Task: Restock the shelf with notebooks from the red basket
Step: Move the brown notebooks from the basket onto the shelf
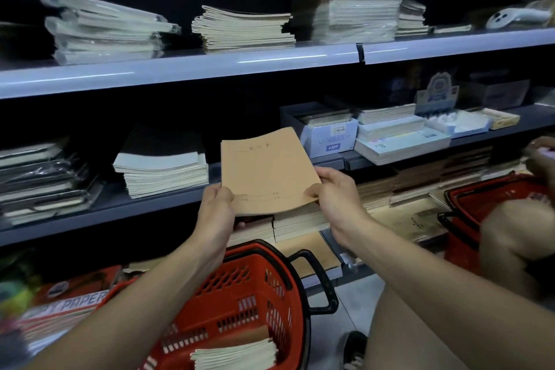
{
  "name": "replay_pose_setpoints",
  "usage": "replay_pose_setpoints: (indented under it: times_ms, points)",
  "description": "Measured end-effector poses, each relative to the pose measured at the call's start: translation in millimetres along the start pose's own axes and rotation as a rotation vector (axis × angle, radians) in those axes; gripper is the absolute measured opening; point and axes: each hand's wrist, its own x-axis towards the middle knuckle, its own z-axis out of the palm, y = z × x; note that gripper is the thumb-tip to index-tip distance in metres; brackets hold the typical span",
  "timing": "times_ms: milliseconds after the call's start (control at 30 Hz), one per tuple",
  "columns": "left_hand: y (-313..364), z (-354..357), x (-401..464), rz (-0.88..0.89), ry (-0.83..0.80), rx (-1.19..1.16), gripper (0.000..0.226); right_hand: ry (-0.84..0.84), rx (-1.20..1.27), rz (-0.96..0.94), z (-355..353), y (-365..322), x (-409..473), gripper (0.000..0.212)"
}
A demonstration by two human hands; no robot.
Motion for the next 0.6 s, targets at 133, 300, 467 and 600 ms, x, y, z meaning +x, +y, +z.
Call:
replay_pose_setpoints:
  times_ms: [133, 300, 467, 600]
  points:
    - [0.2, 3.0, 36.9, -0.026, 0.001, 0.011, 0.038, -0.007, -0.042, -0.073, 12.6, -2.6, 31.6, 0.05]
    - [3.9, 8.0, 82.7, -0.05, -0.002, -0.036, 0.038, 0.002, -0.099, -0.153, 25.2, 0.7, 77.1, 0.051]
    - [7.9, 12.4, 129.5, 0.062, 0.017, 0.039, 0.048, 0.042, -0.145, -0.211, 38.2, 10.3, 126.9, 0.054]
    - [6.6, 14.9, 157.1, 0.23, 0.063, 0.191, 0.05, 0.055, -0.243, -0.272, 47.0, 24.9, 160.1, 0.052]
